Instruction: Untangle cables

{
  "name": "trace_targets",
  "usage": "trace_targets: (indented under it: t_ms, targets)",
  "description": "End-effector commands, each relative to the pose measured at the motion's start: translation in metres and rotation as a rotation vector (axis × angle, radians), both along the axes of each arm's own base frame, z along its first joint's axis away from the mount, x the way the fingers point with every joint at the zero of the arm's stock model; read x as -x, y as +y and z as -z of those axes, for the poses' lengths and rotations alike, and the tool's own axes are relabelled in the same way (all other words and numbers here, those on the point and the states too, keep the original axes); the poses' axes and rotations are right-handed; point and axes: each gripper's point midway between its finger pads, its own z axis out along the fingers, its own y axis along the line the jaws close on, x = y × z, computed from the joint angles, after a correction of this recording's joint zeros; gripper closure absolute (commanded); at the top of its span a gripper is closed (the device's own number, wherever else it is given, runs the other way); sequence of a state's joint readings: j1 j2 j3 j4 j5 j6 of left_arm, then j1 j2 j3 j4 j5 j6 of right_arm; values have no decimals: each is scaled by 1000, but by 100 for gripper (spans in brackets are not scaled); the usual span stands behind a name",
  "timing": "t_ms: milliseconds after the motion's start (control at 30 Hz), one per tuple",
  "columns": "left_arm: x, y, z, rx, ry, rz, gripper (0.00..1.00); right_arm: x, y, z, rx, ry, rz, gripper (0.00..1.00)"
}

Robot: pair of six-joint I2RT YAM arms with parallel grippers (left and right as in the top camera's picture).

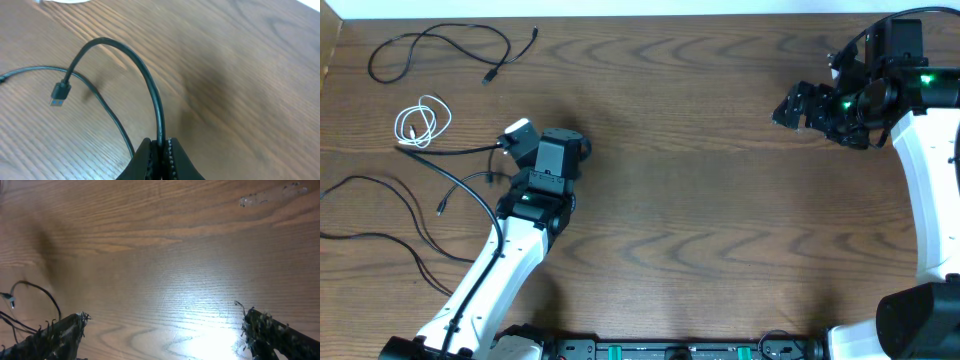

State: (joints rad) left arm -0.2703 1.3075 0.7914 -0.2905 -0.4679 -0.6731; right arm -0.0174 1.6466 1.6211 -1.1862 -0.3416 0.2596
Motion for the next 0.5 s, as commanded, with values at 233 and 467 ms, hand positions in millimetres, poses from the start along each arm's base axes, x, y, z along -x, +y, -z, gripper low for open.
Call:
trace_targets:
  t_ms: [233,467]
  targets:
    - [5,62,-13,151,-204,-467,93,-1,2,-7,5,-22,-10,1]
    - [18,98,-9,179,-228,-636,92,-1,2,-7,5,-23,-10,1]
